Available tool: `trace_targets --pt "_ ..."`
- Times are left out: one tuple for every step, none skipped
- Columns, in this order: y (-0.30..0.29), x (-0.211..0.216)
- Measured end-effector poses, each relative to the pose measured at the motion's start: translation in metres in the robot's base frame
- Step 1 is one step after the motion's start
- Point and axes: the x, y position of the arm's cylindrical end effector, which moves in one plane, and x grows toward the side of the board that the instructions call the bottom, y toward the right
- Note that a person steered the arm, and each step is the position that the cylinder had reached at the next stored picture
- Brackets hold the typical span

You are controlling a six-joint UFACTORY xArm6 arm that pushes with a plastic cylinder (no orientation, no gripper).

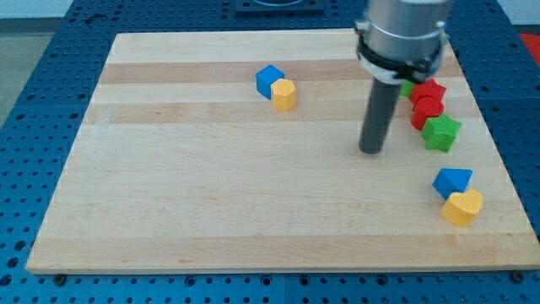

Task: Slide the yellow heart a bit left

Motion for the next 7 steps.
trace_targets --pt "0.032 0.016" --pt "0.065 0.019" --pt "0.114 0.02" --pt "0.165 0.031" --pt "0.177 0.061" --pt "0.177 0.09" --pt "0.132 0.099"
